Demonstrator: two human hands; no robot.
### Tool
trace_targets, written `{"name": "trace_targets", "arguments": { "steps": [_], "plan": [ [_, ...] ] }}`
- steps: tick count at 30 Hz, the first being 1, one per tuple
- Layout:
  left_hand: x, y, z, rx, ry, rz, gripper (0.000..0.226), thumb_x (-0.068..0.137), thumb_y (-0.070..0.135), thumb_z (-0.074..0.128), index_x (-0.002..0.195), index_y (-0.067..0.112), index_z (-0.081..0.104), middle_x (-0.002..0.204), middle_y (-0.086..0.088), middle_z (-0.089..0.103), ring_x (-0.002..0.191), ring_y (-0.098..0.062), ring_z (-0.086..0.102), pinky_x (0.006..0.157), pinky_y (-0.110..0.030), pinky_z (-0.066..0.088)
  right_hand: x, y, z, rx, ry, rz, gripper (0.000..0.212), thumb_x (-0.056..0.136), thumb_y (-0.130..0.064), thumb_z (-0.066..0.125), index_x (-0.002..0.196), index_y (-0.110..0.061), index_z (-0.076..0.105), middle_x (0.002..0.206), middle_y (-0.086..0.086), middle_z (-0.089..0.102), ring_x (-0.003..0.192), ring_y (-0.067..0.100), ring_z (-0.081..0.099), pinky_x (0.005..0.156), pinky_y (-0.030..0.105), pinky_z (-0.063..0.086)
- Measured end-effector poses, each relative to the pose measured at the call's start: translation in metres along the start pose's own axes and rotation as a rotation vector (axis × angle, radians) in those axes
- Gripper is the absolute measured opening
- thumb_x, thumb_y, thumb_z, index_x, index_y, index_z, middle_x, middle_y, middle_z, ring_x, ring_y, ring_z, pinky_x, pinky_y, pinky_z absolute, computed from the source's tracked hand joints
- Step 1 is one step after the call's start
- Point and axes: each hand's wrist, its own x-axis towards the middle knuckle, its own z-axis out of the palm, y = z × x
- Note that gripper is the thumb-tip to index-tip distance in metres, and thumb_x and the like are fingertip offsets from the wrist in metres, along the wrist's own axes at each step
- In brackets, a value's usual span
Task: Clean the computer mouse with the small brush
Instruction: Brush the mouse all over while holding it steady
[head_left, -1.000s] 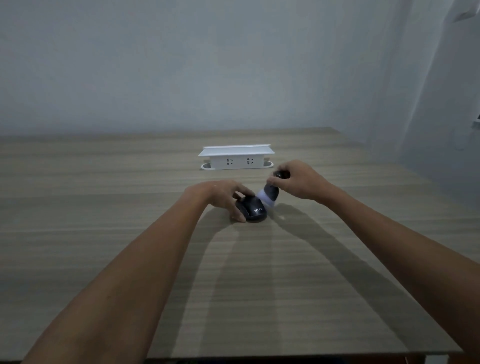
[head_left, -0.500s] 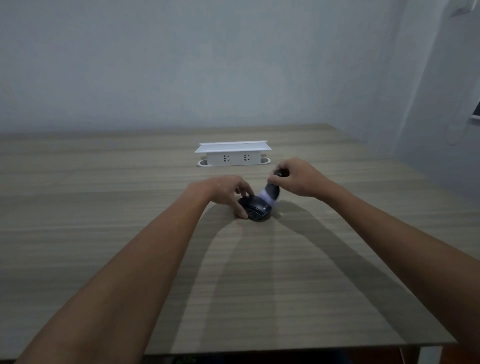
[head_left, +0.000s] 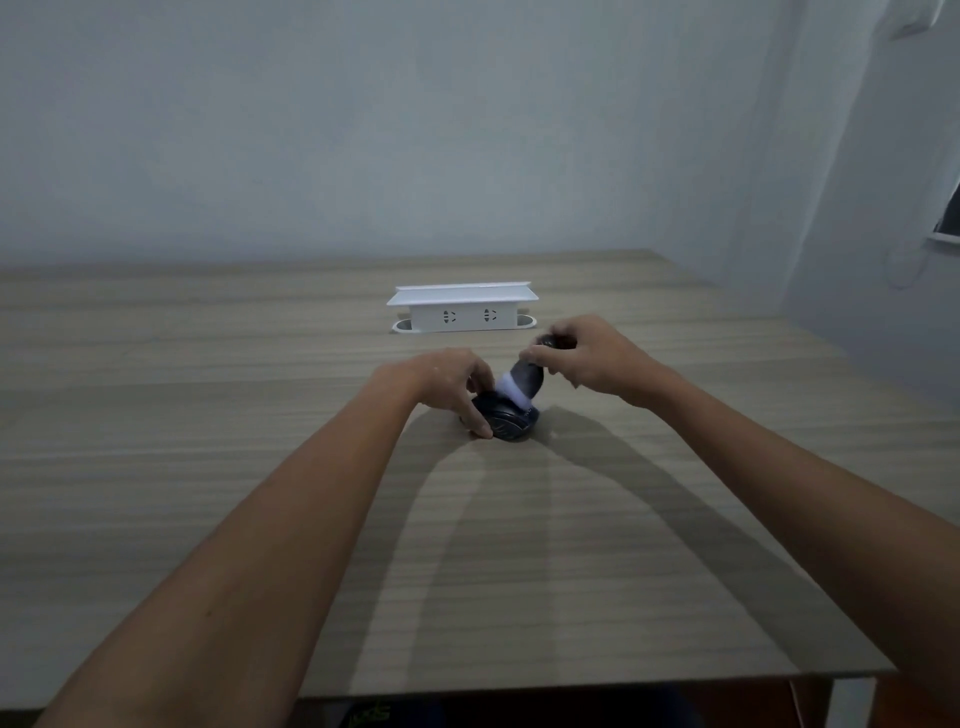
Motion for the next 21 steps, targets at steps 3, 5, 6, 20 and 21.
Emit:
{"name": "trace_targets", "arguments": {
  "steps": [3,5,6,20,21],
  "plan": [
    [-0.003,0.003,-0.002,-0.004,-0.003,-0.007,0.07,0.061,0.042,0.092,0.122,0.02,0.067,0.113,0.006,0.069,0.107,-0.015,0.064,0.092,-0.029,0.051,0.001,0.005,0.0,-0.107,-0.035,0.028,0.017,0.088,-0.022,0.068,0.084,-0.008,0.074,0.065,0.001,0.062,0.047,0.004,0.05,0.048,0.018,0.041],
    [-0.004,0.005,-0.002,-0.005,-0.012,-0.016,0.07,0.061,0.042,0.092,0.122,0.019,0.067,0.111,0.006,0.069,0.105,-0.015,0.065,0.091,-0.029,0.052,0.005,0.008,-0.005,-0.278,0.03,0.022,0.015,0.085,-0.022,0.068,0.081,-0.009,0.076,0.071,0.002,0.069,0.061,0.01,0.057,0.054,0.02,0.04],
    [-0.004,0.006,-0.003,-0.003,-0.017,-0.02,0.07,0.061,0.041,0.092,0.122,0.019,0.067,0.111,0.006,0.07,0.105,-0.015,0.065,0.091,-0.029,0.052,0.006,0.007,-0.007,-0.294,0.053,0.007,0.015,0.085,-0.022,0.069,0.08,-0.01,0.076,0.072,0.002,0.07,0.063,0.01,0.058,0.056,0.02,0.04],
    [-0.012,0.013,0.001,0.055,0.031,-0.056,0.066,0.06,0.046,0.091,0.116,0.017,0.07,0.106,0.003,0.07,0.096,-0.018,0.064,0.085,-0.033,0.054,-0.005,-0.003,0.0,-0.126,-0.051,-0.063,0.021,0.087,-0.026,0.069,0.083,-0.005,0.073,0.065,0.002,0.06,0.054,0.011,0.05,0.051,0.022,0.041],
    [-0.012,0.013,0.001,0.062,0.037,-0.056,0.065,0.06,0.046,0.091,0.115,0.017,0.07,0.107,0.002,0.069,0.096,-0.018,0.063,0.084,-0.033,0.054,-0.007,-0.004,0.002,-0.076,-0.069,-0.053,0.02,0.088,-0.025,0.069,0.085,-0.006,0.074,0.064,0.002,0.06,0.051,0.009,0.05,0.049,0.022,0.042]
  ]
}}
